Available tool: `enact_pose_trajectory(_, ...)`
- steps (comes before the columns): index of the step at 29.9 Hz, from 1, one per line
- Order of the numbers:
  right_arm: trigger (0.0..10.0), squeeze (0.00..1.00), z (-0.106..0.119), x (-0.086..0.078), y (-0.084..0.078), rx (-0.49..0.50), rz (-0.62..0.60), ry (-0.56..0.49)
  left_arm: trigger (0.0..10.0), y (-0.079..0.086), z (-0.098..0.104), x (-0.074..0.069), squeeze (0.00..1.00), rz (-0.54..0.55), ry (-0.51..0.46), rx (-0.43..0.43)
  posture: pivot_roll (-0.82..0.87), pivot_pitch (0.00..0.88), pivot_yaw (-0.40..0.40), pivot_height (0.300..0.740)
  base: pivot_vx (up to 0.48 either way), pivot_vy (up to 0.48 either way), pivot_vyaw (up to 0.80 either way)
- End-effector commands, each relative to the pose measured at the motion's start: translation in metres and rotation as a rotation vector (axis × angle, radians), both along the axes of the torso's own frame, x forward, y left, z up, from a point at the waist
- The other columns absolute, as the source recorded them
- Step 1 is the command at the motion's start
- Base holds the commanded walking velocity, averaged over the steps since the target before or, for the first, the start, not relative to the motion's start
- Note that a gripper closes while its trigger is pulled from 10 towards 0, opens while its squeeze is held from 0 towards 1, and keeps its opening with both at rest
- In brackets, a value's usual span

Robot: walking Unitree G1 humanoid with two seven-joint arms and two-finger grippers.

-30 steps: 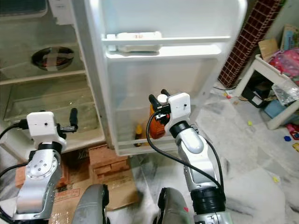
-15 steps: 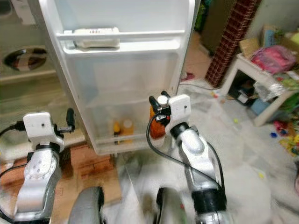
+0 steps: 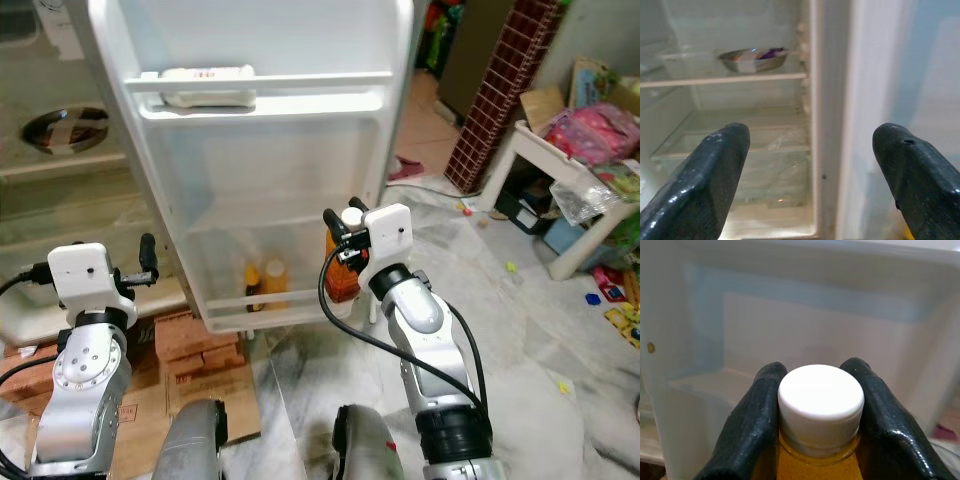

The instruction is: Restocking fridge

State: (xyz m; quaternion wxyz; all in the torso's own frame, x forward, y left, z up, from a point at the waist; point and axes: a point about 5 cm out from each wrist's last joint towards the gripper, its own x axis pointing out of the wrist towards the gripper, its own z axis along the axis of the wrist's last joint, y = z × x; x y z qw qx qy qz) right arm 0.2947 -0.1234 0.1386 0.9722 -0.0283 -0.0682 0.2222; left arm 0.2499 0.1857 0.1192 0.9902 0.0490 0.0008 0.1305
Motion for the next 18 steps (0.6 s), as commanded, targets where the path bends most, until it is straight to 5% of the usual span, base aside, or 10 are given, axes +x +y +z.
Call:
enact_pose_trajectory(1, 10.0, 0.00, 0.0096, -0.0005, 0.0022, -0.005, 0.014, -0.050, 10.0, 0.0003, 0.0023, 0.0005, 0.00, 0.007, -0.005, 0.009, 0.04, 0.000, -0.034, 0.622, 0.274, 0.000, 0.78)
enact_pose_trajectory(6, 10.0, 0.00, 0.0096, -0.0001, 0.0012, -0.003, 0.007, -0.050, 10.0, -0.0004, 0.0019, 0.0003, 0.00, 0.005, -0.003, 0.002, 0.04, 0.000, -0.033, 0.622, 0.052, 0.000, 0.72)
enact_pose_trajectory(18, 10.0, 0.00, 0.0104, 0.0057, -0.0010, -0.002, -0.012, -0.048, 10.0, -0.0022, -0.0008, -0.0019, 0.00, -0.009, 0.004, -0.016, 0.05, 0.000, -0.034, 0.622, 0.000, 0.000, 0.00)
